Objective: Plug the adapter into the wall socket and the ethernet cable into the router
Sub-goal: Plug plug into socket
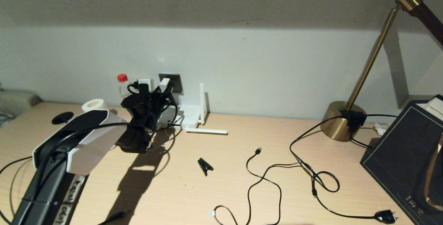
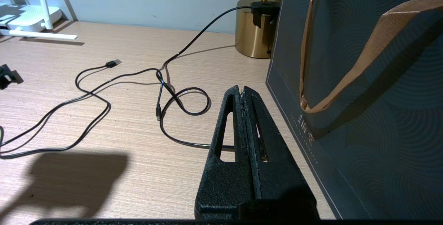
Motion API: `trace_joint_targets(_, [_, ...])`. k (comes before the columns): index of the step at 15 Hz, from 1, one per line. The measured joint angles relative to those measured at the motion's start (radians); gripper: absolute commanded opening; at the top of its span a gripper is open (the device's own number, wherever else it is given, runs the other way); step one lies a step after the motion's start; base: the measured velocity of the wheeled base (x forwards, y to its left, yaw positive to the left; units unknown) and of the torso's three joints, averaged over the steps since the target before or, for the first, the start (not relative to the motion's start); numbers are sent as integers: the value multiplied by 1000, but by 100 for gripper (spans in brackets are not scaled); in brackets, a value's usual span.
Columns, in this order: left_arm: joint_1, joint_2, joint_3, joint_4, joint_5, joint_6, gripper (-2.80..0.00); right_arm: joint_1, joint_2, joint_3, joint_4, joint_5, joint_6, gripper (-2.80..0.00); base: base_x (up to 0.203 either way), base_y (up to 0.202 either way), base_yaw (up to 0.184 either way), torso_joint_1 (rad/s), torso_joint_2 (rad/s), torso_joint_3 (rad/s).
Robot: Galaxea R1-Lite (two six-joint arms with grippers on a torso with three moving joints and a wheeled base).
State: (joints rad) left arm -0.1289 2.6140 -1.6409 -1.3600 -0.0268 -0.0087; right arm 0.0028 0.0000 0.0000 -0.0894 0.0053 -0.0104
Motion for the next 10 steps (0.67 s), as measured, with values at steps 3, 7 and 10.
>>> trace_joint_targets(3, [1,0,11,0,1,0,-280,0,0,0,0,0,0,-280,0,0,0,0,0,0])
trace_joint_targets(7, [3,-2,22,1,1,0,-280,0,0,0,0,0,0,-280,0,0,0,0,0,0])
trace_joint_targets(10, [4,-2,22,1,1,0,-280,0,0,0,0,0,0,-280,0,0,0,0,0,0])
